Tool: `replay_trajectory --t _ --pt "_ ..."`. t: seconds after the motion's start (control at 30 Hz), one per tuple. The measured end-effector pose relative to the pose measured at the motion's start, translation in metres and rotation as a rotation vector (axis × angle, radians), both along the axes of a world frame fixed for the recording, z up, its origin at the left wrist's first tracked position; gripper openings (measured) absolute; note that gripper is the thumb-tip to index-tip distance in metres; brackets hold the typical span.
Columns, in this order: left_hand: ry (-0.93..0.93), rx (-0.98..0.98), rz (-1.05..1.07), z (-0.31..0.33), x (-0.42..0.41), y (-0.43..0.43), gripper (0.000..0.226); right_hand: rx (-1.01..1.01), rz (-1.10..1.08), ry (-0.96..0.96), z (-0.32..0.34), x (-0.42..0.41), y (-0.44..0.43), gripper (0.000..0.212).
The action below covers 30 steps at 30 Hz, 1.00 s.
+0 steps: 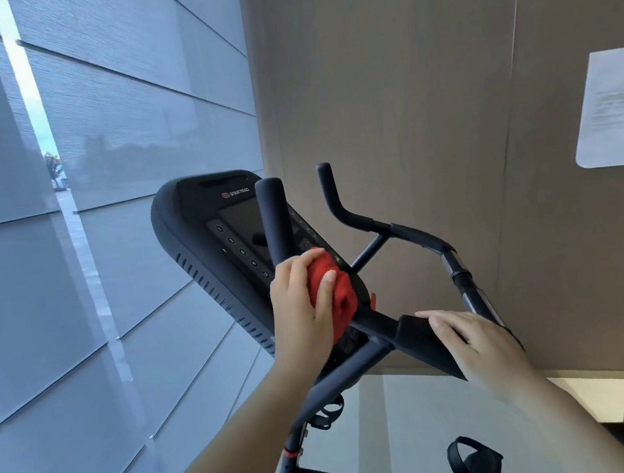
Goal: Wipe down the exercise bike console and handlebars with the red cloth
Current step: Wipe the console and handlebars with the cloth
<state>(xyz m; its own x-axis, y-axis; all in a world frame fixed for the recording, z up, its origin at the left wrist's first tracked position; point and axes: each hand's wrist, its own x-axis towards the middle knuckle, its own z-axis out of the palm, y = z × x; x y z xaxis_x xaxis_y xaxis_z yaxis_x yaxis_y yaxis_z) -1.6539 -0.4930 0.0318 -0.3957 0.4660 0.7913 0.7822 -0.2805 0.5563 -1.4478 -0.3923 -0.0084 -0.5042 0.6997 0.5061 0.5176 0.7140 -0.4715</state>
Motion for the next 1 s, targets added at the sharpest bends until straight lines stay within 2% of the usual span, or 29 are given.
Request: replay_trajectory --t 0.07,0.1,0.27,0.43,0.8,0.87,0.93,1.0 --pt "0.252 -0.109 0.135 -0.017 0.005 0.013 0.035 0.004 -0.008 0.001 -0.001 0.0 0.0 0.054" --pt "0.299 -0.132 0.176 -0.023 0.007 0.016 0.037 0.007 -0.007 0.003 -0.001 0.0 0.0 0.054" --pt "0.291 -0.147 0.244 -0.023 0.012 0.017 0.042 0.023 0.021 0.004 -0.003 0.001 0.002 0.057" --pt "0.205 -0.123 0.228 -0.028 0.026 0.018 0.031 0.066 0.081 0.021 -0.005 0.002 0.006 0.061" --pt "0.138 -0.101 0.385 -0.034 0.066 0.01 0.029 -0.008 0.305 -0.011 -0.007 0.009 0.025 0.074" --pt "0.061 -0.047 0.455 -0.03 0.063 0.01 0.028 -0.013 0.335 -0.007 -0.007 0.009 0.026 0.073" --pt "-0.13 0.006 0.52 -0.025 0.06 0.012 0.032 0.004 0.346 -0.006 -0.007 0.009 0.025 0.07" --pt "-0.342 -0.033 0.486 -0.022 0.063 0.02 0.045 0.019 0.347 -0.011 -0.008 0.01 0.025 0.067"
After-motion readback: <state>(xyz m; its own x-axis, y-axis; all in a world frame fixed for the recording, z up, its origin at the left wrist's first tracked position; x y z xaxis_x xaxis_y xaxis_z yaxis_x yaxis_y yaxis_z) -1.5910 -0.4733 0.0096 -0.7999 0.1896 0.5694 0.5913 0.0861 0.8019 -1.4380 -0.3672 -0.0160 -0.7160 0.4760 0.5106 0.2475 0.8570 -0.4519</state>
